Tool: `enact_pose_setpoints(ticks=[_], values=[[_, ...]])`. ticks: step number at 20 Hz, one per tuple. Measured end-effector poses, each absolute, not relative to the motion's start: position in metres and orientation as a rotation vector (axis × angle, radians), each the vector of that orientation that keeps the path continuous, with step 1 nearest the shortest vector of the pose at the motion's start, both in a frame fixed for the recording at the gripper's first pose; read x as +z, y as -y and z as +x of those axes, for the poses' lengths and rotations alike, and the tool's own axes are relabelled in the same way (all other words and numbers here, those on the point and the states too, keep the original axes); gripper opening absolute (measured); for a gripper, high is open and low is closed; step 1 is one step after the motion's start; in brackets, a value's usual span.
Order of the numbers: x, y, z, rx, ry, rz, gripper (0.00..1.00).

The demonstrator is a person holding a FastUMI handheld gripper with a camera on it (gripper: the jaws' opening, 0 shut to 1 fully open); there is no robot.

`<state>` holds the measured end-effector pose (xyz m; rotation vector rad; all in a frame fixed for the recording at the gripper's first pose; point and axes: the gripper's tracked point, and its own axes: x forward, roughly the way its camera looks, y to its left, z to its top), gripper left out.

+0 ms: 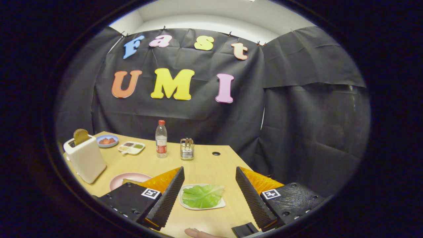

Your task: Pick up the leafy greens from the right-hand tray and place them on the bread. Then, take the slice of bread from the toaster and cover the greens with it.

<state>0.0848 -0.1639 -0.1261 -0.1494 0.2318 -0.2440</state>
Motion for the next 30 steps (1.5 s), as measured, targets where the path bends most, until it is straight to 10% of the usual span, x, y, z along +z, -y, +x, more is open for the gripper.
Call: enact_pose_setpoints(ticks=[19, 30], values=[[-0.298, 0.215, 0.194, -0.209, -0.594, -0.167, 0.97], [-0.312, 0.208, 0.192, -0.186, -0.645, -0.016, 0.68]])
